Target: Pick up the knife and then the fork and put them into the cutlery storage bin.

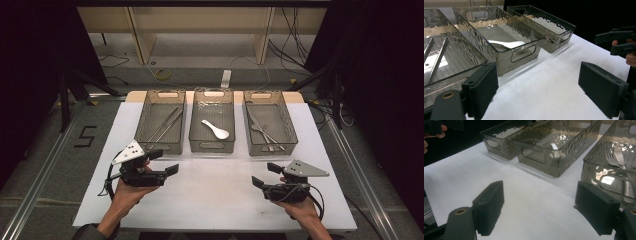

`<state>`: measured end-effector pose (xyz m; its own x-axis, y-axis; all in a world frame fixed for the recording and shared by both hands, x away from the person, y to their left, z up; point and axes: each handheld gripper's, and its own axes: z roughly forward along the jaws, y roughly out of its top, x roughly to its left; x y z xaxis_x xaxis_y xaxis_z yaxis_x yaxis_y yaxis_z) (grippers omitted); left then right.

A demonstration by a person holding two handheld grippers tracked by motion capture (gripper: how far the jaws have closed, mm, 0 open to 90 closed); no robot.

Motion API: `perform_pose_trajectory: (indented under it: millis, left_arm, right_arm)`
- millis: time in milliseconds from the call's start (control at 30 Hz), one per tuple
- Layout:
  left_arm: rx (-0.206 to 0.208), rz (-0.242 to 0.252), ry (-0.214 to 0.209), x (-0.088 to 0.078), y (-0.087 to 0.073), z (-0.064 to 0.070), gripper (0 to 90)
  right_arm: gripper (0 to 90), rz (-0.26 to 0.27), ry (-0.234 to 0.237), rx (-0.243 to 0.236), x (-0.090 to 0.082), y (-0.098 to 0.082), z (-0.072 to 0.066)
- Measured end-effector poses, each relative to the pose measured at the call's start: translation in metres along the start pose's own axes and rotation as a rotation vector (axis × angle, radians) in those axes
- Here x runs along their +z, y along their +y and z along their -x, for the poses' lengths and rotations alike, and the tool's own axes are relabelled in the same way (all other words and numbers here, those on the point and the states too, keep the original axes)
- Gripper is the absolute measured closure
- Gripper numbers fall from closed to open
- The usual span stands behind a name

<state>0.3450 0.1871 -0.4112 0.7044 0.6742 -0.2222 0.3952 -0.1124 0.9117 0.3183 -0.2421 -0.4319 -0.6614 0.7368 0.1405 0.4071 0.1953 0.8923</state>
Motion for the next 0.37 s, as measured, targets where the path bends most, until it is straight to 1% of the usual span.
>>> perform_pose_trajectory:
  millis: [367]
  left_arm:
    - [0.002,0.0,0.001,-0.0002,0.0001,-0.0004,15.5]
  right_arm:
    - [24.2,0.005,-0.01,-0.001,-0.0005,0.0005,0.0014]
